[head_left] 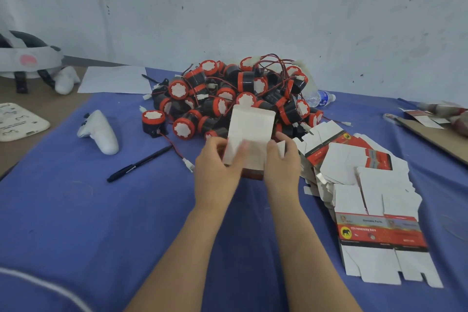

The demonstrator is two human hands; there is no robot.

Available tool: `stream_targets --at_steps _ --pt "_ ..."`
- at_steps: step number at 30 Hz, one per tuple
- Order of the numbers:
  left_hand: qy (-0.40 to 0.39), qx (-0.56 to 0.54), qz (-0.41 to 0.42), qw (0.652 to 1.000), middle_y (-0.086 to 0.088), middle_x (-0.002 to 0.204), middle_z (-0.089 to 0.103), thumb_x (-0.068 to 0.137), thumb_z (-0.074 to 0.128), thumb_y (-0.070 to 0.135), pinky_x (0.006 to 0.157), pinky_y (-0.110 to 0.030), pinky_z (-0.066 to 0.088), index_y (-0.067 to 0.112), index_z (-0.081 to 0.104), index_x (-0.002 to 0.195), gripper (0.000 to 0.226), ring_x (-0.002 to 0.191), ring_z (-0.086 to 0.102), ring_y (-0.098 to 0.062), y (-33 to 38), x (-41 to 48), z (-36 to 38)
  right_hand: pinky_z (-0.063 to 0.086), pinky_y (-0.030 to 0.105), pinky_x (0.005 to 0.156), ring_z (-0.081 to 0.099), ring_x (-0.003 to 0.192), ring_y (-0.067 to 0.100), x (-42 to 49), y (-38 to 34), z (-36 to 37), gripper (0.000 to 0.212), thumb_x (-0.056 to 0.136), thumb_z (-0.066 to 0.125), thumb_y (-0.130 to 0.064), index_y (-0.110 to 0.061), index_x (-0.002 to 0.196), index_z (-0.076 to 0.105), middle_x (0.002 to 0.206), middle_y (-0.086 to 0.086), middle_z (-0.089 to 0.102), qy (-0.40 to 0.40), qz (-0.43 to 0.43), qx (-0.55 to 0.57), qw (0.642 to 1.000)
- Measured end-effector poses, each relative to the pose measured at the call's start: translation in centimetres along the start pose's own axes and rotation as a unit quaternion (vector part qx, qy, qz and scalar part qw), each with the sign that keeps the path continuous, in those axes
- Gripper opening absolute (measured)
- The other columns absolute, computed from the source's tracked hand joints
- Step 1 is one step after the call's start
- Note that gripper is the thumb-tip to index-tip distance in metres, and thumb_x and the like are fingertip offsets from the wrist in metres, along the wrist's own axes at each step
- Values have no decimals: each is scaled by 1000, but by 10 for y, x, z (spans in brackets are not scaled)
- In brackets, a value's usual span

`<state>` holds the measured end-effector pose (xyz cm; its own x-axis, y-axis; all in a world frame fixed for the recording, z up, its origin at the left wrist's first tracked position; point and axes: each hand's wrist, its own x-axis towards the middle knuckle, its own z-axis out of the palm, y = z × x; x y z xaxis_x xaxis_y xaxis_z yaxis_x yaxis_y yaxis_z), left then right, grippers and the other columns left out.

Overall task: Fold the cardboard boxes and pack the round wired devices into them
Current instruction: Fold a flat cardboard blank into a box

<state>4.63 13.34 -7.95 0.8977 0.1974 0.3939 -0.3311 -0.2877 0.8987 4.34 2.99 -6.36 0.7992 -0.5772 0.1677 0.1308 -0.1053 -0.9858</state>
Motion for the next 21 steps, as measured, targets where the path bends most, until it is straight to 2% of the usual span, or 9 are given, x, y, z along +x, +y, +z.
stream_targets --at_steps 2,3,5,7,10,13,16,19,21 --pt "51 16 -18 998 14 74 58 95 45 50 60 -19 45 27 50 77 29 71 58 -6 -2 3 -4 45 24 71 55 90 4 2 1 1 21 97 42 -22 -24 109 59 99 -11 61 -6 3 6 1000" --pt "48 38 -13 998 13 76 59 95 44 51 62 -22 47 25 51 80 31 74 60 -8 -2 3 -5 42 21 67 55 87 3 4 3 1 20 97 40 -20 -23 105 59 95 -11 61 -7 11 -3 1000" --pt "-9 93 -5 996 10 92 62 89 53 56 73 -33 52 23 54 95 34 87 61 -12 -1 0 -4 38 18 62 51 82 2 6 7 -1 21 98 37 -16 -23 103 56 92 -12 57 -14 19 -55 998" --pt "-62 167 -2 984 8 102 57 84 59 56 78 -36 50 21 54 105 41 92 57 -14 -1 -4 0 34 16 59 47 79 0 8 11 -2 20 98 36 -15 -24 103 53 90 -13 52 -27 22 -100 994" --pt "-19 192 20 981 3 92 57 95 50 43 64 -32 44 16 54 101 27 82 57 -18 -1 -3 -3 29 11 56 44 74 -3 8 12 -2 19 101 33 -23 -23 97 52 82 -18 49 -23 19 -113 993" --pt "29 148 -28 988 -3 78 55 102 39 24 48 -29 31 15 47 118 20 65 52 -21 0 1 -9 31 17 58 42 72 -2 9 13 -3 17 103 30 -27 -22 101 46 81 -18 44 11 49 -74 996" --pt "12 100 -95 990 -7 101 58 98 42 9 63 -33 40 13 44 129 31 80 53 -21 -2 6 -11 34 21 57 45 73 6 11 15 -7 12 100 40 -15 -18 109 47 91 -7 52 22 73 -106 991" --pt "-43 154 -93 983 -9 121 55 97 43 8 70 -33 42 9 59 115 25 86 55 -22 -5 8 -13 37 27 62 49 79 15 10 16 -10 17 94 45 -6 -9 100 61 111 10 61 -1 25 -233 972" --pt "-61 193 -103 974 -6 119 57 98 43 13 81 -38 46 14 62 112 24 99 56 -27 -4 9 -14 44 40 61 55 73 24 9 15 -13 20 90 46 -5 -2 87 66 98 13 67 -12 -2 -302 953"
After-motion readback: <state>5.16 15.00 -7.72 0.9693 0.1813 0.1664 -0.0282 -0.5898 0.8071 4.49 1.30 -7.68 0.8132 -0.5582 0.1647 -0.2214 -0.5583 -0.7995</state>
